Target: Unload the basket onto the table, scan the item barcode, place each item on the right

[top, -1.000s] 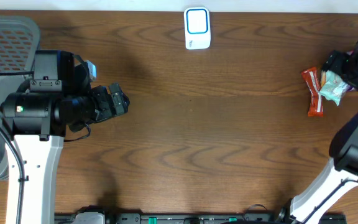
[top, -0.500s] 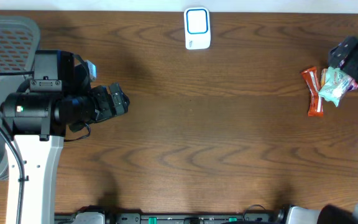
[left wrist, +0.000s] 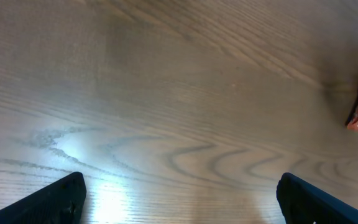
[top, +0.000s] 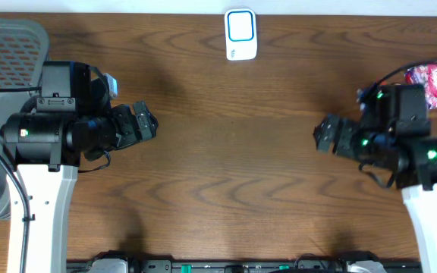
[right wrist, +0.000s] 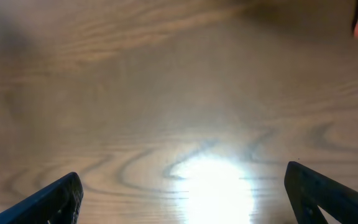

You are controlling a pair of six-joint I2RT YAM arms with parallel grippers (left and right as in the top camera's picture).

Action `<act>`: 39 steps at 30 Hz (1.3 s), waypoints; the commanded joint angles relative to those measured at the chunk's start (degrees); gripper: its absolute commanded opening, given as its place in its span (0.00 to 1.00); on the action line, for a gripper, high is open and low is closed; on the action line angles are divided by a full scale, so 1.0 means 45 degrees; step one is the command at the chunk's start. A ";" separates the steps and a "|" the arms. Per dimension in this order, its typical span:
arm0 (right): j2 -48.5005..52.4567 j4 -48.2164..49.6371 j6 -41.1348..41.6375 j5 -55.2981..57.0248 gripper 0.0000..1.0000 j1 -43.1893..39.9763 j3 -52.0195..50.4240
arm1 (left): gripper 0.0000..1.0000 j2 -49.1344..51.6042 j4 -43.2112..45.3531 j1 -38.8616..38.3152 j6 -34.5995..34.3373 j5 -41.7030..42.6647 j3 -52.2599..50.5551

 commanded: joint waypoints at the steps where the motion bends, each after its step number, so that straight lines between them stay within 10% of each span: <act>1: -0.1141 0.0005 0.0709 0.0515 0.99 0.0641 -0.0729 | 0.98 -0.0015 -0.0044 0.0068 0.0029 -0.0034 0.0136; 31: -0.1554 -0.0947 -0.0573 0.0568 0.99 0.0908 -0.1122 | 0.98 -0.0015 -0.0044 0.0068 0.0029 -0.0034 0.0136; 39: -0.3084 0.1671 -0.2195 0.0525 0.99 0.0903 -0.3031 | 0.98 -0.0015 -0.0044 0.0068 0.0029 -0.0034 0.0136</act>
